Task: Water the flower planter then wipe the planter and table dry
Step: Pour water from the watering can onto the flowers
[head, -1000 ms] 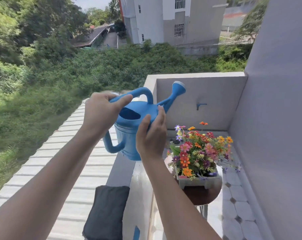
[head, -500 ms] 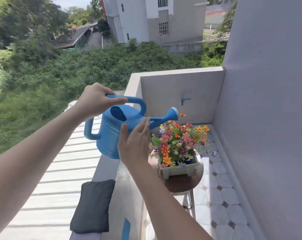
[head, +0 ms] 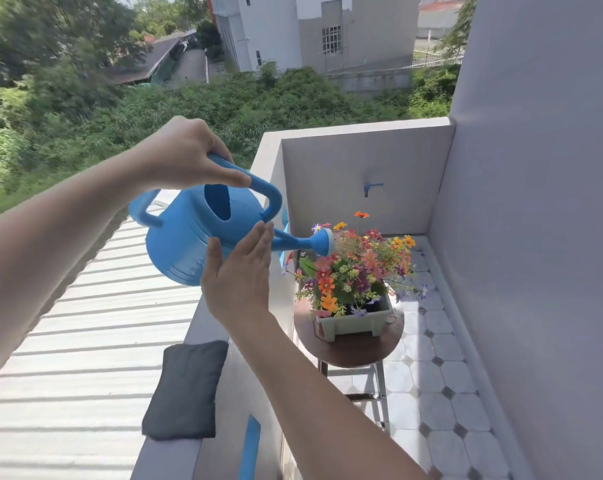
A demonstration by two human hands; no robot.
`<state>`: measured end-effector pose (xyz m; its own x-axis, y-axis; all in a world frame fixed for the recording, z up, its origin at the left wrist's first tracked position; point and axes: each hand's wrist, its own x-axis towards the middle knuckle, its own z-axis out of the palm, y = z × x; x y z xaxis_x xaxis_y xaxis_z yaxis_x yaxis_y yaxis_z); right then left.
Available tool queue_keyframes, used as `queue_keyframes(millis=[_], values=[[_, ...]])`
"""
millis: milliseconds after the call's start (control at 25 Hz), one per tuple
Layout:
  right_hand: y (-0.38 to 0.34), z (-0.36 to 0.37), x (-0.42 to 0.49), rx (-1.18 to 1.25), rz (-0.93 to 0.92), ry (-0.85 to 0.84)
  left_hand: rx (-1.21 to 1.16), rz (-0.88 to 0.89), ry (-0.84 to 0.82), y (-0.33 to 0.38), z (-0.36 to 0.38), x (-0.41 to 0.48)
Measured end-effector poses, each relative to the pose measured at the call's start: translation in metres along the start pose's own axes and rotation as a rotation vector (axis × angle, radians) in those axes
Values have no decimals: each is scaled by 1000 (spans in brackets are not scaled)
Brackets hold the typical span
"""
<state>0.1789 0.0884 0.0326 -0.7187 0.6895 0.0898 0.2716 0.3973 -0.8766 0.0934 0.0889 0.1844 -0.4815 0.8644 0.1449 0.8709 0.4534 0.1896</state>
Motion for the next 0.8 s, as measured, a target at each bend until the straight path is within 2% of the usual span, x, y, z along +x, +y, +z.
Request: queue_keyframes(millis=[200, 440, 800], values=[[-3, 9, -12, 44, -1, -43, 140, 50, -72, 7, -1, -4], [-5, 3, -27, 140, 31, -25, 178, 70, -154, 23, -1, -5], [-8, -16, -17, 161, 11, 15, 202, 44, -132, 41, -11, 8]])
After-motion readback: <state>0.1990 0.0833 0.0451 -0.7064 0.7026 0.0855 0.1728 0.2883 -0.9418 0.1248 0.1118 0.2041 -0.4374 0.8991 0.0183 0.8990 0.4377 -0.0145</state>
